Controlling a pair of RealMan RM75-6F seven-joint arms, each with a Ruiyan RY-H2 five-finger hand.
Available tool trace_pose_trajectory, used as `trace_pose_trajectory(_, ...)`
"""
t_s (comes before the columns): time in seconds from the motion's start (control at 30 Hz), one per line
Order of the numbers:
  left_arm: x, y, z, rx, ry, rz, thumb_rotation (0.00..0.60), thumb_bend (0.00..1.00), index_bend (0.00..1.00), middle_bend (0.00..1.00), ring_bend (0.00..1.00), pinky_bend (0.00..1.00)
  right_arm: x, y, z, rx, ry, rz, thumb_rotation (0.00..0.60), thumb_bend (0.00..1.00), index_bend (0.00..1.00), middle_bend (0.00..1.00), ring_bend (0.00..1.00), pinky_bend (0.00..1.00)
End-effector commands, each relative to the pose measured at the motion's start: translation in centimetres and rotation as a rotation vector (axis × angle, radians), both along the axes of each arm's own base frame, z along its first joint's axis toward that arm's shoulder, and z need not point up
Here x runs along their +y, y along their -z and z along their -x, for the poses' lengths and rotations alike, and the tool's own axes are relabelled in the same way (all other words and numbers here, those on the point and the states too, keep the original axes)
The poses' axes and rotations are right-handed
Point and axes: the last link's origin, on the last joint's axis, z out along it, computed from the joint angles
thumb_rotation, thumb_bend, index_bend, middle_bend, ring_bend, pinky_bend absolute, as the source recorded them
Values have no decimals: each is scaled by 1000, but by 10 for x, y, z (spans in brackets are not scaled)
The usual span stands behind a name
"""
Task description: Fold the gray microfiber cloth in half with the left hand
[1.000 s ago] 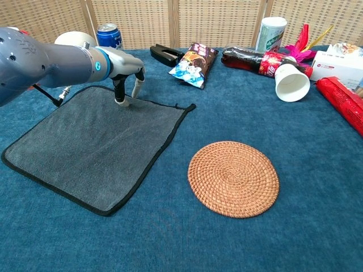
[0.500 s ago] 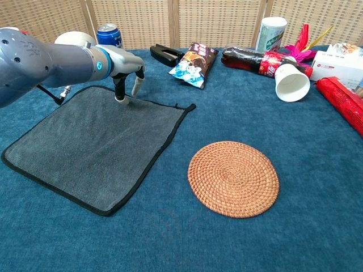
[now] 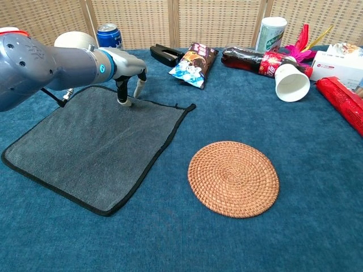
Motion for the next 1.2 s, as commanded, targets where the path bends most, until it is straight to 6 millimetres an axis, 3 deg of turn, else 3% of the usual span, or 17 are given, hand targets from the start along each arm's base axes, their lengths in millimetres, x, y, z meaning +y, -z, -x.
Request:
trace_pose_trajectory(0.03,0,-1,0,-1,1,-3,600,373,468,0,0,0,0,0,0,-3,-1,-2,600,0,0,0,0,0)
trace_pose_trajectory(1.2,-1,1,1,20,8,-12,600,439,580,0,0,0,0,0,-1,-34,-13,-18,600,0,0,0,0,0)
